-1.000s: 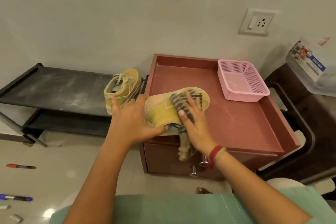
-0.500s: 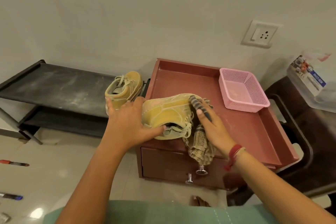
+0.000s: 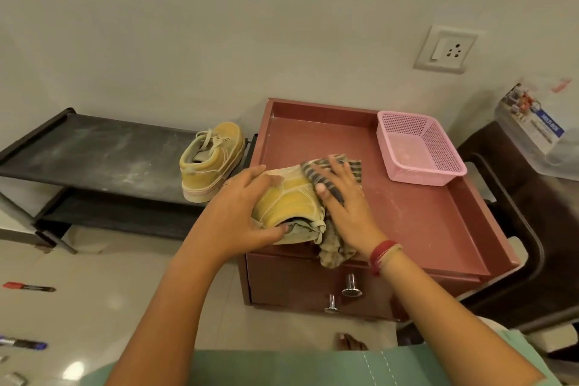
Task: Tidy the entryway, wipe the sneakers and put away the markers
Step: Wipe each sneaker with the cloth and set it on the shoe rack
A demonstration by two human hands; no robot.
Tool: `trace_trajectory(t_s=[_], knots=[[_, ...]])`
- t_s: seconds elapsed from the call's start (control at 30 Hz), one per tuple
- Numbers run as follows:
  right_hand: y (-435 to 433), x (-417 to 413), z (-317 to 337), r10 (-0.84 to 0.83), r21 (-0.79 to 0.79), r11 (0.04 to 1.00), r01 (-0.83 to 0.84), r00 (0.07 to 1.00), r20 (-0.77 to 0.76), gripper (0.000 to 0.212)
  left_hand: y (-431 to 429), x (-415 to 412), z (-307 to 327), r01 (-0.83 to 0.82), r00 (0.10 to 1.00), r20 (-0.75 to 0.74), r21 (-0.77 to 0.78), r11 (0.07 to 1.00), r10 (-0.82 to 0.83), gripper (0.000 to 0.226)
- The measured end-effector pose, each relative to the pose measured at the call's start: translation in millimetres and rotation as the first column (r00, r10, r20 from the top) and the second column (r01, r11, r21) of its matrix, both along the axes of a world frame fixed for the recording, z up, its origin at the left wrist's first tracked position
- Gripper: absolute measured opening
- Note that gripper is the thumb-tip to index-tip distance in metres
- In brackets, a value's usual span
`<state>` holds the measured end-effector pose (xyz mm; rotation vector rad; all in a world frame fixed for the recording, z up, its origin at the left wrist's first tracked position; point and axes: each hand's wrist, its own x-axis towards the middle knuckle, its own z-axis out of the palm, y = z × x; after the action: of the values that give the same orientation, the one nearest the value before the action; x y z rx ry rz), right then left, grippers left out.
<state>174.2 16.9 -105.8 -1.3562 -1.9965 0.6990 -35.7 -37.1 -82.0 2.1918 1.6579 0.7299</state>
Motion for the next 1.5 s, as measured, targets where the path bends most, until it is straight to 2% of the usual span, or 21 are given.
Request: trace_trajectory(t_s=[0.07,0.17,0.2,0.27,0.37,0.4,0.53,0.6,0.7,0.73,0.83,0.9,1.0,1.03,1.17,1.23,1.3,1.33,1.43,1.5], knots=[[-1.6,-3.6,0.7,-0.043,-0.050,0.998,0.041,0.998,-0.046,0.044,-0.6,-0.4,1.9,-0.015,1.000,-0.010,-0.008,1.000,0.015,0.077],[-28.3,-15.1,-6.4,0.162,-0.008,0.987,-0.163,0.985,-0.059,0.044,-2.5,0.8,4.7,-0.018,0.998,-0.052,0.016,1.000,0.019,0.078],[-31.7,-14.4,-8.6,0.186,0.008,0.983,-0.186,0.981,-0.051,0.044,-2.8,1.3,4.1,-0.020,0.997,-0.078,0.028,0.999,0.022,0.079],[-19.3,-6.5,-10.2,0.095,-0.001,0.995,-0.096,0.993,-0.063,0.043,-4.4,3.5,3.0,-0.045,0.992,-0.113,0.037,0.998,0.049,0.081],[0.4,5.1,-4.8,-0.116,-0.119,0.988,0.100,0.985,-0.129,0.037,-5.9,7.1,3.2,-0.082,0.991,-0.103,0.062,0.995,0.088,0.078],[-1.0,4.0,-5.5,-0.100,-0.125,0.989,0.083,0.986,-0.137,0.039,-5.8,8.0,3.3,-0.085,0.990,-0.105,0.069,0.994,0.092,0.077],[-26.7,-11.0,-10.6,0.173,-0.013,0.984,-0.175,0.980,-0.099,0.042,-5.8,10.5,3.9,-0.107,0.982,-0.145,0.101,0.989,0.121,0.077],[-13.3,-4.3,-10.0,0.101,-0.003,0.995,-0.101,0.993,-0.063,0.042,-6.6,12.0,7.7,-0.110,0.976,-0.181,0.076,0.991,0.122,0.078],[5.5,5.4,-4.3,-0.080,-0.074,0.994,0.076,0.995,-0.064,0.045,-3.6,10.9,12.9,-0.101,0.964,-0.245,0.028,0.994,0.105,0.078],[3.6,3.3,-4.5,-0.063,-0.089,0.994,0.056,0.995,-0.081,0.046,-2.1,9.8,15.3,-0.098,0.962,-0.254,0.022,0.995,0.100,0.079],[-19.5,-11.5,-8.6,0.136,-0.059,0.988,-0.145,0.981,-0.135,0.042,-1.0,6.6,20.0,-0.087,0.961,-0.263,0.016,0.996,0.088,0.090],[-16.9,-10.6,-9.2,0.143,-0.066,0.985,-0.157,0.973,-0.182,0.037,-0.6,6.6,21.6,-0.078,0.962,-0.260,0.006,0.997,0.077,0.093],[0.4,-4.1,0.4,-0.020,-0.160,0.987,-0.013,0.978,-0.207,0.032,1.8,7.0,19.7,-0.100,0.971,-0.215,0.017,0.995,0.101,0.084],[-0.2,-5.4,1.1,-0.025,-0.177,0.984,-0.012,0.979,-0.202,0.031,2.2,6.9,18.2,-0.108,0.972,-0.205,0.028,0.994,0.111,0.082],[-20.8,-13.3,2.1,0.224,-0.102,0.962,-0.253,0.946,-0.235,0.035,-1.0,7.1,13.6,-0.111,0.971,-0.199,0.114,0.987,0.132,0.082],[-7.2,-7.7,6.7,0.092,-0.175,0.972,-0.155,0.942,-0.324,0.039,-1.1,8.0,10.3,-0.152,0.968,-0.173,0.168,0.974,0.181,0.076],[0.0,-7.1,11.4,-0.030,-0.210,0.977,-0.041,0.946,-0.324,0.032,-0.8,8.4,8.0,-0.174,0.970,-0.133,0.206,0.963,0.204,0.070],[-3.8,-9.3,9.8,-0.010,-0.192,0.980,-0.051,0.952,-0.305,0.029,-0.8,8.4,7.6,-0.164,0.973,-0.123,0.225,0.961,0.195,0.068],[-24.2,-18.1,-5.2,0.228,-0.063,0.967,-0.246,0.951,-0.208,0.033,-1.0,6.2,3.7,-0.120,0.981,-0.113,0.268,0.956,0.155,0.063],[-13.3,-9.9,-7.5,0.194,-0.048,0.977,-0.207,0.961,-0.197,0.035,-1.2,6.3,3.4,-0.121,0.983,-0.107,0.249,0.961,0.152,0.066]])
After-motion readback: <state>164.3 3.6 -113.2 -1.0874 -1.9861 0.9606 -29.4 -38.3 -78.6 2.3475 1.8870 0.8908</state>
